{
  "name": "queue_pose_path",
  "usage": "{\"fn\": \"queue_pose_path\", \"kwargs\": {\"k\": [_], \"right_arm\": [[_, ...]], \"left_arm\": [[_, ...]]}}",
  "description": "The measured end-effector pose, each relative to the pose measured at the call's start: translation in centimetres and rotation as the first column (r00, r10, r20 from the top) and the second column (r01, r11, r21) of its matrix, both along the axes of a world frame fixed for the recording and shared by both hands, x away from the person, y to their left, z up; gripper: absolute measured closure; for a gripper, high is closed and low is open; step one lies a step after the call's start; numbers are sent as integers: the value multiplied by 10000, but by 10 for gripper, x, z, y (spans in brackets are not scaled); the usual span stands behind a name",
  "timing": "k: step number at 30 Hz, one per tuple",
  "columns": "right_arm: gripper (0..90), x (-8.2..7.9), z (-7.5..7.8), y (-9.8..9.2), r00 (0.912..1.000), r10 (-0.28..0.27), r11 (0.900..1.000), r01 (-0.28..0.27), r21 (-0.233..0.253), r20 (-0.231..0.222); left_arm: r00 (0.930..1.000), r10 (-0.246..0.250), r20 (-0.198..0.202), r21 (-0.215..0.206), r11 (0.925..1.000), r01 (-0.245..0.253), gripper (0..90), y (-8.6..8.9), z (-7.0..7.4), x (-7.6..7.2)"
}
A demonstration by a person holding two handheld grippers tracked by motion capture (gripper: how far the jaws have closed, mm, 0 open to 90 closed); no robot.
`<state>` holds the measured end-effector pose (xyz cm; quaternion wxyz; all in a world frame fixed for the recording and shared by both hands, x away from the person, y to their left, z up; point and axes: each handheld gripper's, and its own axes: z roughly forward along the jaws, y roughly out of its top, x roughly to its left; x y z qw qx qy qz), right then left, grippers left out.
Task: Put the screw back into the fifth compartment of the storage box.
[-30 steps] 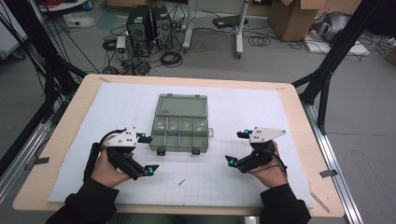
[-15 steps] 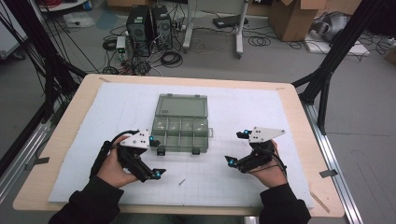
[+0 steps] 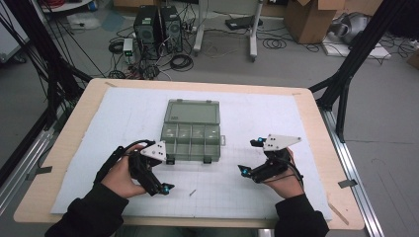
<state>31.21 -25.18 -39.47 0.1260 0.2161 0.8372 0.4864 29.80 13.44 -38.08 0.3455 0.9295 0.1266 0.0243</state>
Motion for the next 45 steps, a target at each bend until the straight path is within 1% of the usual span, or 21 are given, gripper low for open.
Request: {"fn": "queue_pose_path", "kwargs": {"k": [1,2,3,7,9,15,16,19,23,24,25,26,29,32,40,42,44,45], "right_arm": [[4,0,0,0,10000,19,10000,-19,-5,-15],[4,0,0,0,10000,21,10000,-21,-8,-17],[4,1,0,0,10000,0,10000,1,-14,27],[5,1,-1,1,10000,1,10000,-1,-30,-11],[4,1,-1,1,10000,11,10000,-11,-27,-25],[4,1,-1,1,10000,45,10000,-45,-65,-73],[4,1,-1,1,9999,51,10000,-52,-70,-98],[4,1,-2,1,9999,59,9999,-60,-101,-129],[4,1,-2,1,9999,57,9999,-58,-111,-137],[4,1,-2,2,9999,53,9999,-54,-106,-155],[4,2,-2,2,9999,57,9999,-59,-129,-126],[4,2,-2,2,9999,60,9999,-62,-136,-153],[4,2,-3,2,9998,83,9999,-85,-142,-173],[4,2,-3,3,9998,104,9998,-108,-195,-179],[4,2,-3,3,9997,107,9998,-110,-189,-197],[4,2,-3,3,9997,137,9997,-141,-199,-198],[4,2,-3,3,9997,115,9997,-119,-203,-209],[4,2,-3,3,9997,116,9997,-120,-207,-198]], "left_arm": [[10000,0,0,0,10000,0,17,0,0,0],[10000,7,-74,198,9998,-5,17,-1,0,-1],[9999,17,-153,311,9995,-12,17,-3,0,-1],[9989,-31,-465,665,9978,62,17,-7,1,-1],[9988,-20,-496,874,9962,64,17,-11,1,-2],[9961,290,-835,1316,9911,-178,18,-21,1,-2],[9951,331,-935,1411,9898,-197,18,-23,1,-2],[9926,588,-1058,1687,9848,-404,18,-27,0,-1],[9900,787,-1168,2103,9762,-528,22,-32,-2,0],[9902,804,-1143,2190,9742,-539,22,-33,-3,0],[9902,804,-1143,2190,9742,-539,22,-33,-3,0],[9898,802,-1175,2305,9717,-513,22,-36,-4,0],[9906,756,-1139,2454,9683,-456,22,-40,-5,0],[9904,726,-1175,2459,9684,-418,22,-44,-5,0],[9910,555,-1221,2705,9625,-205,23,-54,-7,1],[9905,520,-1270,2703,9626,-159,23,-57,-9,1],[9906,481,-1278,2817,9595,-102,23,-60,-10,1],[9906,481,-1278,2817,9595,-102,23,-60,-10,1]]}}
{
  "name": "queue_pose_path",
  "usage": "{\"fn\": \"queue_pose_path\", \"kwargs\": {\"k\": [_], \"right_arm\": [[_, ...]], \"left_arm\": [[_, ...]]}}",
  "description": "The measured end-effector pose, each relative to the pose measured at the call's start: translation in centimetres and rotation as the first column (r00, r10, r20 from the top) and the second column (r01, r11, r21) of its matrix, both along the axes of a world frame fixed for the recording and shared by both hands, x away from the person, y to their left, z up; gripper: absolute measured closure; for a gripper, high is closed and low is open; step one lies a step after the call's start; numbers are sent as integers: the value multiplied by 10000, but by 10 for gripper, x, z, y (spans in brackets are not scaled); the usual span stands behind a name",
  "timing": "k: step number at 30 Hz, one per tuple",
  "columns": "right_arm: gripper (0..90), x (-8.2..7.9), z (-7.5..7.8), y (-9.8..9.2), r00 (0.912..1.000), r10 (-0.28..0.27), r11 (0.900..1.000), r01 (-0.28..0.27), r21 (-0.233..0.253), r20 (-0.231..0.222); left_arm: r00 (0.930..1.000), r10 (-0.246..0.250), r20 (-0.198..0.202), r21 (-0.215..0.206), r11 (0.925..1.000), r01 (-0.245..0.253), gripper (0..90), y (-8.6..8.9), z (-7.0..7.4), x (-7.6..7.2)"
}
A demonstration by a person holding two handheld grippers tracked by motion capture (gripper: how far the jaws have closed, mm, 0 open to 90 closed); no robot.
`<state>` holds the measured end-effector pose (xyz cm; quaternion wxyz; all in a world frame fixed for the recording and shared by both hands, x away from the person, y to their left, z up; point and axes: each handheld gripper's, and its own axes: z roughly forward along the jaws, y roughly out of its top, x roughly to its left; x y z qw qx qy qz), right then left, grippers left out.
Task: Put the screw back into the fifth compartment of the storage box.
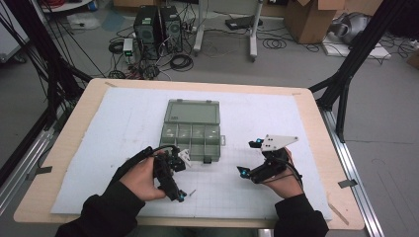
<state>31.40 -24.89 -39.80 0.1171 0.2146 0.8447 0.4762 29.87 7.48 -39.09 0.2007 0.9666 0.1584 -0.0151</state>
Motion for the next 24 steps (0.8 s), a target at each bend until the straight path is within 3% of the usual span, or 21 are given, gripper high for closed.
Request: {"fn": "queue_pose_path", "kwargs": {"k": [16,24], "right_arm": [[4,0,-1,1,10000,66,10000,-66,-29,-37],[4,0,-1,1,10000,71,10000,-71,-24,-45]], "left_arm": [[9988,-373,-313,603,9974,391,77,-29,-2,1],[9982,-443,-408,1140,9923,487,123,-36,-9,1]]}}
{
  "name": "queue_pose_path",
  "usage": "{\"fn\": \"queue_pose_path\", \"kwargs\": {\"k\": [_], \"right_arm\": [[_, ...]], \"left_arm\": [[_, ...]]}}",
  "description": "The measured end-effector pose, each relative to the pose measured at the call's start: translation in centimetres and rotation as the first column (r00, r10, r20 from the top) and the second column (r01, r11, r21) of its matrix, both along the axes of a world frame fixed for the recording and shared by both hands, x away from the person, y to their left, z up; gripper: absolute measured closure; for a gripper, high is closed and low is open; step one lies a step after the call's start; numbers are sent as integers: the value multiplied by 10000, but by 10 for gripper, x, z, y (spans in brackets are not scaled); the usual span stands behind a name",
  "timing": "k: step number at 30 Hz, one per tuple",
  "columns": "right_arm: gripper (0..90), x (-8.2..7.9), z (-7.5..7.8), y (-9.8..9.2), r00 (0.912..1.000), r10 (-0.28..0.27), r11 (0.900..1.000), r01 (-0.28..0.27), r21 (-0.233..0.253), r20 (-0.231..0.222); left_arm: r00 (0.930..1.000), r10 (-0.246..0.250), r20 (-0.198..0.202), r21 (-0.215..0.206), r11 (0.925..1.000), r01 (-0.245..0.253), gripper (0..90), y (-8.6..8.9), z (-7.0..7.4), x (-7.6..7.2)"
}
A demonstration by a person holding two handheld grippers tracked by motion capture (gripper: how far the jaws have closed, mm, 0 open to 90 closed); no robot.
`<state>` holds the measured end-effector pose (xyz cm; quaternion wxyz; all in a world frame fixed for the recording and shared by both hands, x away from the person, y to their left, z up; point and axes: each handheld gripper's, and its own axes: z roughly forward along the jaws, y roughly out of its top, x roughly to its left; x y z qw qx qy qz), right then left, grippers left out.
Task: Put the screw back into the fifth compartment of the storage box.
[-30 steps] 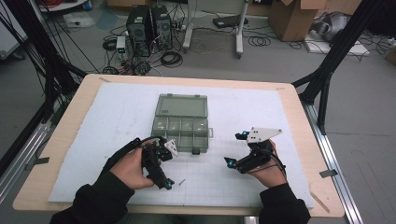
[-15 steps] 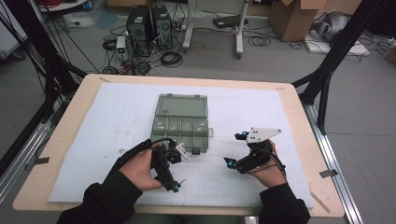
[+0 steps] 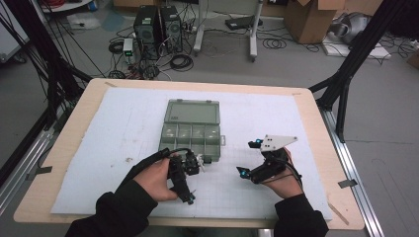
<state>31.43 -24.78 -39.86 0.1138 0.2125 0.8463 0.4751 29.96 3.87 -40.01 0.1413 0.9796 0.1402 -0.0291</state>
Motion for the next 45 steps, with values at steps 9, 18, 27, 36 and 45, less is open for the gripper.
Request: {"fn": "queue_pose_path", "kwargs": {"k": [9,18,27,36,45], "right_arm": [[4,0,0,1,10000,39,10000,-39,-33,-52],[4,0,-1,2,9999,92,10000,-92,-35,-71],[4,0,-1,2,9999,85,10000,-86,-50,-82],[4,1,-2,2,9999,106,9999,-107,-80,-90],[4,0,-1,2,9999,113,9999,-113,-53,-106]], "left_arm": [[9999,-86,-137,333,9994,91,247,-6,-3,0],[9997,-187,-173,621,9979,198,326,-12,-5,0],[9997,-242,-102,862,9960,250,402,-16,-6,0],[9994,-252,247,1186,9927,221,495,-19,-5,-1],[9981,-444,418,1484,9882,377,553,-23,-4,-4]]}}
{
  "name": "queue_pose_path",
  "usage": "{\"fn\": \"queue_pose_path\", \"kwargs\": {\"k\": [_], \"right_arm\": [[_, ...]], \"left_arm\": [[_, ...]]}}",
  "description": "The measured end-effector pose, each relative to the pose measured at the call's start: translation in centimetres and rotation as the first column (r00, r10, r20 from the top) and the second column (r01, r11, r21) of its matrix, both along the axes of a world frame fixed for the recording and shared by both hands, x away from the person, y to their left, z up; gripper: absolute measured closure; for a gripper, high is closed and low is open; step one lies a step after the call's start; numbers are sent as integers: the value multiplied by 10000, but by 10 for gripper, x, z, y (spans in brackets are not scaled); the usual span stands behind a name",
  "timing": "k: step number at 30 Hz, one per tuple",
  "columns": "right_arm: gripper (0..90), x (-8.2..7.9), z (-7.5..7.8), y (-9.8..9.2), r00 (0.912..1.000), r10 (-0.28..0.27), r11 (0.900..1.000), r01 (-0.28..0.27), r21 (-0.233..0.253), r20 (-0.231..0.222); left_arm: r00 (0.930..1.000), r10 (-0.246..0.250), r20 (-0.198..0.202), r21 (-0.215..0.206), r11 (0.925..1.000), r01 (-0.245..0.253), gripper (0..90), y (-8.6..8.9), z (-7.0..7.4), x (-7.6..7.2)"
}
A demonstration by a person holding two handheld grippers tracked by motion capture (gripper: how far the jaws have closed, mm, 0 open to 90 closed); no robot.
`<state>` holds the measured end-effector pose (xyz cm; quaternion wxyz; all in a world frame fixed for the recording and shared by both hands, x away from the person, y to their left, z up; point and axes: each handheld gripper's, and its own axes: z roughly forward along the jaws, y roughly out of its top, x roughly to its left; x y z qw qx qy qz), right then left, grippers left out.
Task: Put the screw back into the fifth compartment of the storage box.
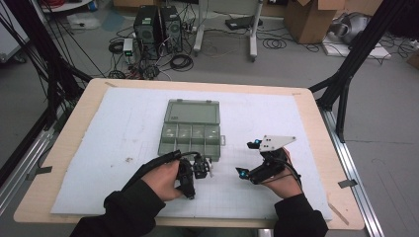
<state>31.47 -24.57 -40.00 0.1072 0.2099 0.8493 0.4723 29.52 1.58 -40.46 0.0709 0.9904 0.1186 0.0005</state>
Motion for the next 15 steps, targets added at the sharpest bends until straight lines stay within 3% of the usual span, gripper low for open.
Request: {"fn": "queue_pose_path", "kwargs": {"k": [15], "right_arm": [[4,0,0,0,10000,30,10000,-30,-18,14]], "left_arm": [[9993,-368,-112,398,9985,372,741,-7,1,-5]]}}
